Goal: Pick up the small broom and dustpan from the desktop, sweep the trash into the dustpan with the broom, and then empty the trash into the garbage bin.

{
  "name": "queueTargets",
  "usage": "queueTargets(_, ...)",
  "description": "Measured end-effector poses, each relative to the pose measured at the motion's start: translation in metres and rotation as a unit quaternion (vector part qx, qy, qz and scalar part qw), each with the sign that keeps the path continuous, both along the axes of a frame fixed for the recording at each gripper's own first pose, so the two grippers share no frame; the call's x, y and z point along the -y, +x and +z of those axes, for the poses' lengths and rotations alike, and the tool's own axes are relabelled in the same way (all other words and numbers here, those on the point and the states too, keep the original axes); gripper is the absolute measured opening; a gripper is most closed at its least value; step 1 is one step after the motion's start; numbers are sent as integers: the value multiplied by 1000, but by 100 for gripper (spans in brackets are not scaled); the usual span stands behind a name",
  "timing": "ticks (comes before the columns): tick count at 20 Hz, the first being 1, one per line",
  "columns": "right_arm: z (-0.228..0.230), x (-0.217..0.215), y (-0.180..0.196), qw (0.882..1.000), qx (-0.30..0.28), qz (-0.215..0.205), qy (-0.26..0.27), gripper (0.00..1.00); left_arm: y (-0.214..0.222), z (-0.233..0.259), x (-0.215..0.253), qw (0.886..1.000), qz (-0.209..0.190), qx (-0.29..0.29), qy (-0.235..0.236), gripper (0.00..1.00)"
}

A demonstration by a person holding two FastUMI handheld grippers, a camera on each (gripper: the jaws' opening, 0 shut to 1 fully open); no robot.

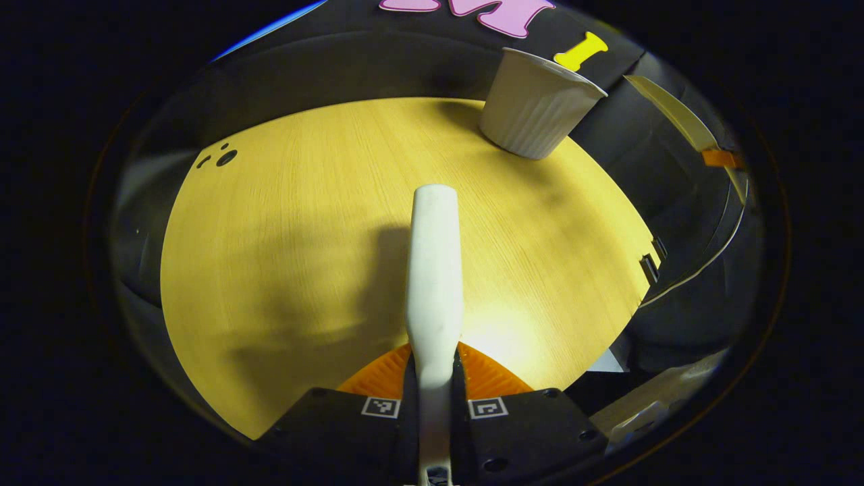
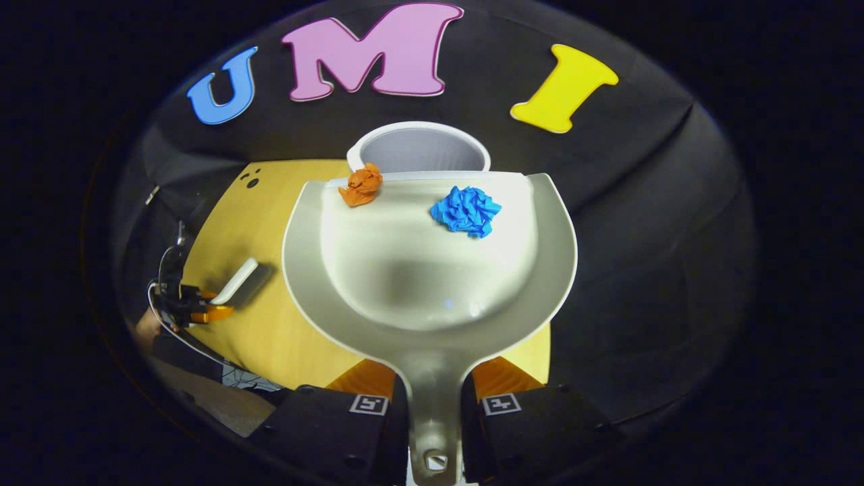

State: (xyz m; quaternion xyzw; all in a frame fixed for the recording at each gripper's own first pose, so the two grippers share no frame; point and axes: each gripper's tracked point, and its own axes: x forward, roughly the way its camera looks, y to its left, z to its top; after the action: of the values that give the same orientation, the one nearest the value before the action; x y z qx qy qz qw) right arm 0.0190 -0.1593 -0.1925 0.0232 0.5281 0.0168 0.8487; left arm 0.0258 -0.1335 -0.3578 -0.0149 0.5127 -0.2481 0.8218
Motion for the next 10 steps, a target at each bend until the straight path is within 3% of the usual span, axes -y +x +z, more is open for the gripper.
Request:
queueTargets(6,-1,53,77,995,-34,27,-95,35,-9,-3,-19,1000,9,-1,0,22)
queueTargets(10,-4,75,120,978,-79,82,-174,35,-13,-4,-26,1000,18,-4,-3,23)
